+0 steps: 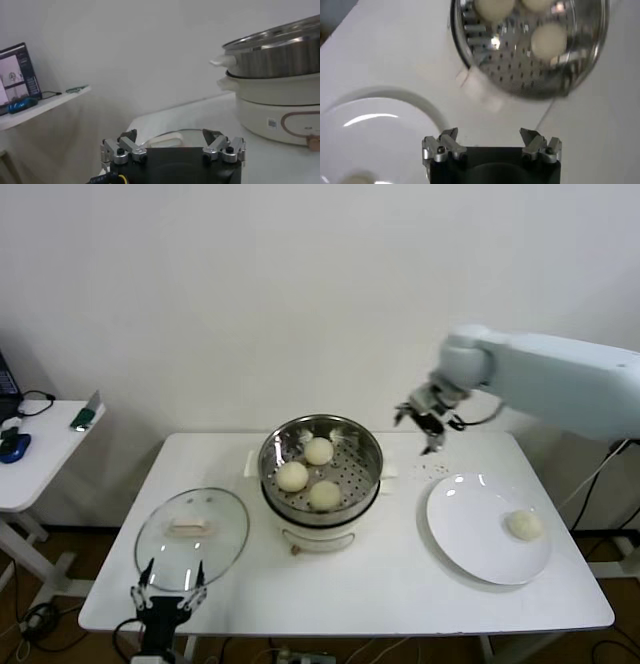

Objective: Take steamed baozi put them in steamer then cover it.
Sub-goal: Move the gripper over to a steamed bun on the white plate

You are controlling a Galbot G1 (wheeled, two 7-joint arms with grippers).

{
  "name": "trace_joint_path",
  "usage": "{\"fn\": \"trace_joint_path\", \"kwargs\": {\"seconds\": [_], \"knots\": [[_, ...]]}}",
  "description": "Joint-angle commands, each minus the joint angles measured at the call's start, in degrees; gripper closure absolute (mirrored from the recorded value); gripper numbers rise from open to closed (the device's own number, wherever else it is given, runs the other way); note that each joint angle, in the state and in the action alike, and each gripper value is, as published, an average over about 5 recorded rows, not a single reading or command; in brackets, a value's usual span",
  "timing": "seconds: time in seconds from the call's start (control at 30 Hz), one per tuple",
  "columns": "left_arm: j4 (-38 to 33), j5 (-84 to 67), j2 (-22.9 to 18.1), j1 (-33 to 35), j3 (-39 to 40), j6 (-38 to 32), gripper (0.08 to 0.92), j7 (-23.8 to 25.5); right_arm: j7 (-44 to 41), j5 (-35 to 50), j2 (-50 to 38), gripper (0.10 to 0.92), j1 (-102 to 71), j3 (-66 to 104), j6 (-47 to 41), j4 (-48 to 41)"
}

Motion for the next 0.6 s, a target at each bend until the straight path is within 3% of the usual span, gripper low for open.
{"fn": "trace_joint_path", "kwargs": {"seconds": [0.03,0.3,0.6], "knots": [[-0.11,0.91,-0.46,-0.60,0.08,0.23,0.177,0.05,-3.25,-1.92,-18.96,0.203,-16.29,11.22,-10.58,-1.04],[0.19,1.72,-1.08,-0.13,0.48,0.23,0.177,0.04,-5.26,-9.53,-20.35,0.203,-33.63,27.12,-6.62,-7.40],[0.28,2.35,-1.12,0.15,0.45,0.42,0.177,-0.04,-6.61,-18.46,-13.65,0.203,-41.75,37.38,-0.88,-20.78]]}}
